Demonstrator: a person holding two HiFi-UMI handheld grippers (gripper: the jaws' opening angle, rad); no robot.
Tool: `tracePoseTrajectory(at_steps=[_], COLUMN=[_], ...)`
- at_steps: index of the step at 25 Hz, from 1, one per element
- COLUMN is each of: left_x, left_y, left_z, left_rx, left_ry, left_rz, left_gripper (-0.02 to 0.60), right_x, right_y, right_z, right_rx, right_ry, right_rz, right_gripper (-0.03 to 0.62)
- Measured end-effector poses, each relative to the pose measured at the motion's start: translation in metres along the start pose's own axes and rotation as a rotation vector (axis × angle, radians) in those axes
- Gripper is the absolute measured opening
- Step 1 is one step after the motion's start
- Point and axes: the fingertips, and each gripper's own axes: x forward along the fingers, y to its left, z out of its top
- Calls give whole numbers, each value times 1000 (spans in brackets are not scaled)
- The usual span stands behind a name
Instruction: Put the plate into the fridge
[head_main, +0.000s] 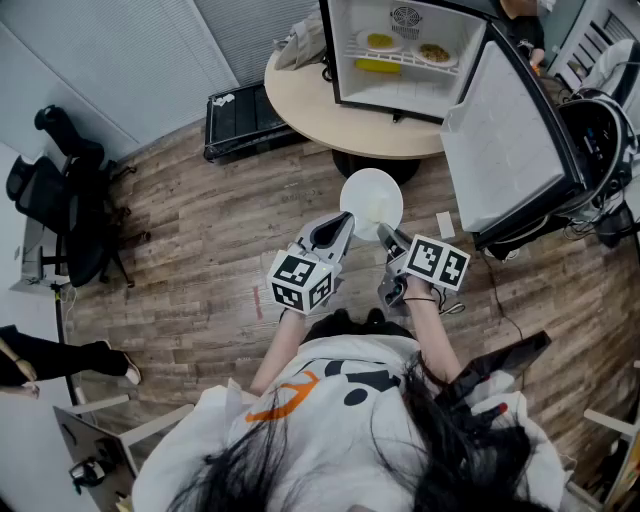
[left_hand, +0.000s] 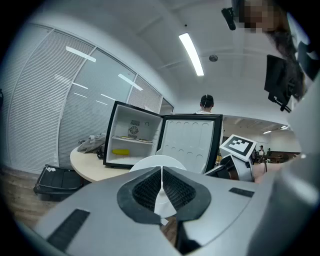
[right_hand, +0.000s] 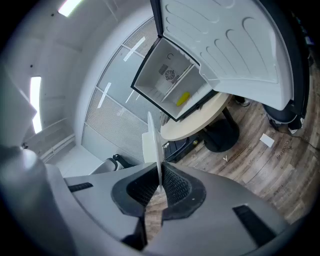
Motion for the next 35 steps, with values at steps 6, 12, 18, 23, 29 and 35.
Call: tracePoseTrajectory(at_steps=[6,12,18,23,29,35], left_x=[5,7,12,19,34,48], left_y=[-3,-4,-4,-5,-7,-5], left_z=[-4,-7,-6,-7,-7,-9], left_rx=[-4,-10,-11,-12,-15,-25], left_ry=[0,2,-4,-2,-9,-17], left_rz=[8,25,47,60,79,102], left_gripper=[11,11,11,11,11,11], right_x=[-1,-3,-5,-5,-3,1], right_y=[-6,-12,-19,-25,-37,-48], right_z=[4,7,13,20,30,39], right_rx=[22,36,45,46,39,31], right_ry=[-6,-4,5,13,33,52], right_rz=[11,16,28,31,39,44], right_gripper=[26,26,26,26,26,26])
